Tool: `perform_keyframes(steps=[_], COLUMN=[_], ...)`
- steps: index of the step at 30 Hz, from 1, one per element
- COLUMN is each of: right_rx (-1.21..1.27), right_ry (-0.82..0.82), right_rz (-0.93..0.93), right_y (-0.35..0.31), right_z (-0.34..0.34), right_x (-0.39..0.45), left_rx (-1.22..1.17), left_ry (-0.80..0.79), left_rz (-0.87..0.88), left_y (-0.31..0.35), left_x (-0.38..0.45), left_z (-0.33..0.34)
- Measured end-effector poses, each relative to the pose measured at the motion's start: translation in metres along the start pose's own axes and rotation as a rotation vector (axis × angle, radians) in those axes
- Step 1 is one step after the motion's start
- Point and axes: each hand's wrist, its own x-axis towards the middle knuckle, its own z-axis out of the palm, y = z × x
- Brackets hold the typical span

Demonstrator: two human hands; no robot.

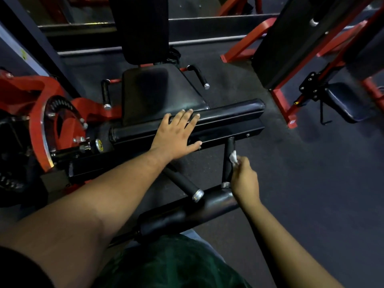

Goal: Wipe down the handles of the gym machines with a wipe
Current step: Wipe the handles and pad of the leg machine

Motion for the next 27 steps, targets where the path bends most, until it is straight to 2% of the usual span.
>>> perform_keyframes(steps=[6,12,14,17,21,24,27], right_rx=[-0.267,-0.348,-0.445,-0.581,-0.539,-0.442,-0.323], right_ry=[0.005,0.002,0.038,0.064,0.034,-0.003,-0.039], right_rz=[-0.242,-0.594,-0.667,-0.725,-0.623,-0.556,-0.608], right_y=[-0.005,0.031,0.035,0.024,0.002,-0.001,0.011], right_z=[-0.004,-0.007,-0.018,-0.025,-0.014,-0.009,-0.019], right_x=[0.062,0.003,0.000,0.045,0.093,0.077,0.032], left_rx=[0.000,0.012,0.016,0.021,0.032,0.020,0.018], left_ry=[-0.001,0.014,0.012,0.010,0.009,0.008,0.010], left_rz=[0.001,-0.002,0.002,0.003,-0.004,0.000,-0.005], left_y=[0.000,-0.001,0.000,0.001,0.000,0.000,0.000], left_x=[-0.002,-0.002,-0.001,-0.002,-0.002,-0.002,-0.002], left_z=[-0.002,0.000,0.000,-0.002,-0.002,-0.001,0.000])
